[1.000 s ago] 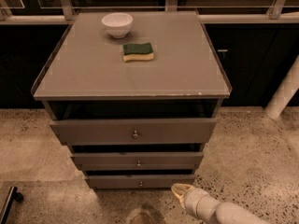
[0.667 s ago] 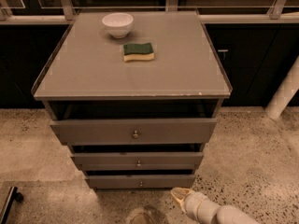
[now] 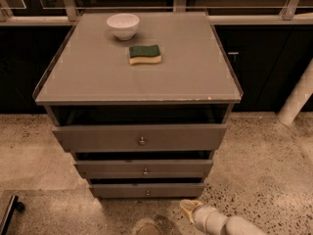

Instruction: Open bottom drawer

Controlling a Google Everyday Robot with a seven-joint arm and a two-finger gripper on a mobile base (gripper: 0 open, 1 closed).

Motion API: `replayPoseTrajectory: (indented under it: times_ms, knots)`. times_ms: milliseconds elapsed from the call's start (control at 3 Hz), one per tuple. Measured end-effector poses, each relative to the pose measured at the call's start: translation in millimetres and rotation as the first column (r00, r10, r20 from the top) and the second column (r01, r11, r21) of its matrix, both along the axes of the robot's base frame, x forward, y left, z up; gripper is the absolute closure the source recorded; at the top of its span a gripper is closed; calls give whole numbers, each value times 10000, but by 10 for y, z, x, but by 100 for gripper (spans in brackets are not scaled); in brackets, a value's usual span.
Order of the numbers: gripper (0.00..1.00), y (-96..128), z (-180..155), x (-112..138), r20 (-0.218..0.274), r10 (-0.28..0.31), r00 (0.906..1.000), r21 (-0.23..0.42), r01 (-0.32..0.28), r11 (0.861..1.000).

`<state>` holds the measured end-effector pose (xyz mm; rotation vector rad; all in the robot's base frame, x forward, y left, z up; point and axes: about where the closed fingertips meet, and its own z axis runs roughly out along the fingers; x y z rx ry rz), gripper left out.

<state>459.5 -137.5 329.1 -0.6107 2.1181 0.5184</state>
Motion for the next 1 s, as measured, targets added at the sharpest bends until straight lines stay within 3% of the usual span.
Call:
replayPoseTrajectory:
  times_ms: [333, 1000]
  knots:
    - [100, 13, -41, -1, -67, -50, 10000, 61, 50, 10000]
    - [100, -109, -408, 345, 172, -709, 9973, 92, 707, 9975]
